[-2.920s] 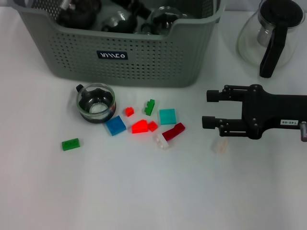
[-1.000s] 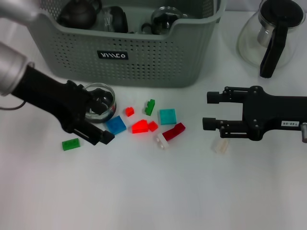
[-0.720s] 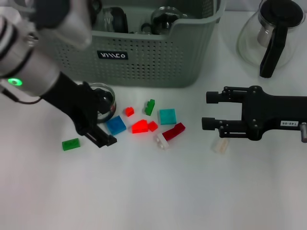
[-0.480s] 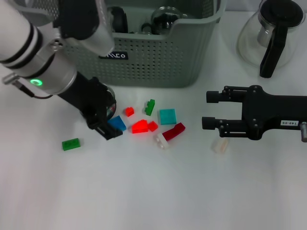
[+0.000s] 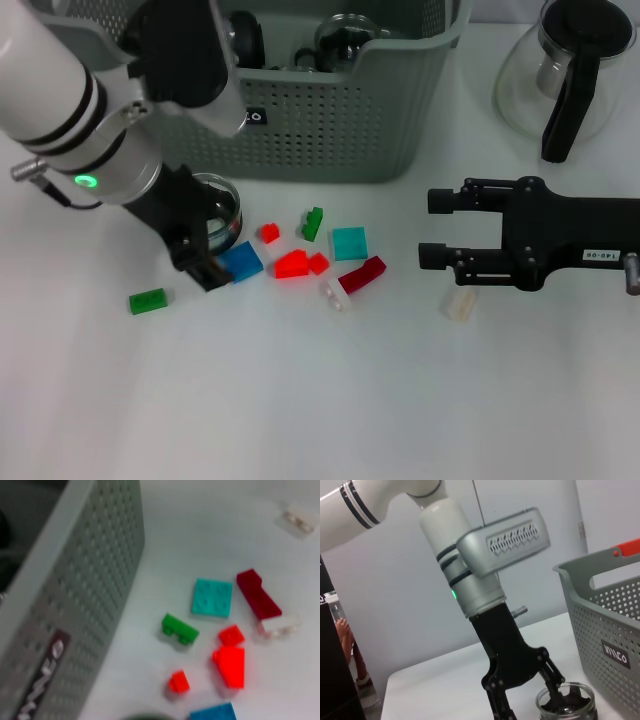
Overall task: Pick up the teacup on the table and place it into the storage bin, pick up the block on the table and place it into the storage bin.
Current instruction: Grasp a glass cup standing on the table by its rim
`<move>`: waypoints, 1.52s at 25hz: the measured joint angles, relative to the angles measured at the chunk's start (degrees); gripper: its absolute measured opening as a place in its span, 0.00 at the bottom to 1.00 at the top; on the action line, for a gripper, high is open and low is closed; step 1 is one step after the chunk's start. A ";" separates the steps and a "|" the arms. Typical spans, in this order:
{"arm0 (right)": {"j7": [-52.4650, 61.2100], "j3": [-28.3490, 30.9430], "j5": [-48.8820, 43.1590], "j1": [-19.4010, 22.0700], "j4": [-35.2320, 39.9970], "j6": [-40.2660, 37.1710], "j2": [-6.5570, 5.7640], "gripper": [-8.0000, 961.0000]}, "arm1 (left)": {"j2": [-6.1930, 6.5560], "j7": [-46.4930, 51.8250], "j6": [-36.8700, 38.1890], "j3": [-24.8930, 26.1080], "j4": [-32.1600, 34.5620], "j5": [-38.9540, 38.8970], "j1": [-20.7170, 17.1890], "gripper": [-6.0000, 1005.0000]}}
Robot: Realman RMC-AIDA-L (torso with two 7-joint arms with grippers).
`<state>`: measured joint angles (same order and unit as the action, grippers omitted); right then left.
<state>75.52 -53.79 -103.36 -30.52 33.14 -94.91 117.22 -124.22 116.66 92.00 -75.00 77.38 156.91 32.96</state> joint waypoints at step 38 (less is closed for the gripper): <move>0.94 -0.08 0.00 -0.22 0.00 -0.11 0.02 0.77 | 0.04 4.46 -0.14 -2.81 -5.31 1.12 0.58 0.59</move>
<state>76.46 -53.88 -103.36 -30.75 33.14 -95.01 117.25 -124.19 121.12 91.86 -77.81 72.06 158.03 33.53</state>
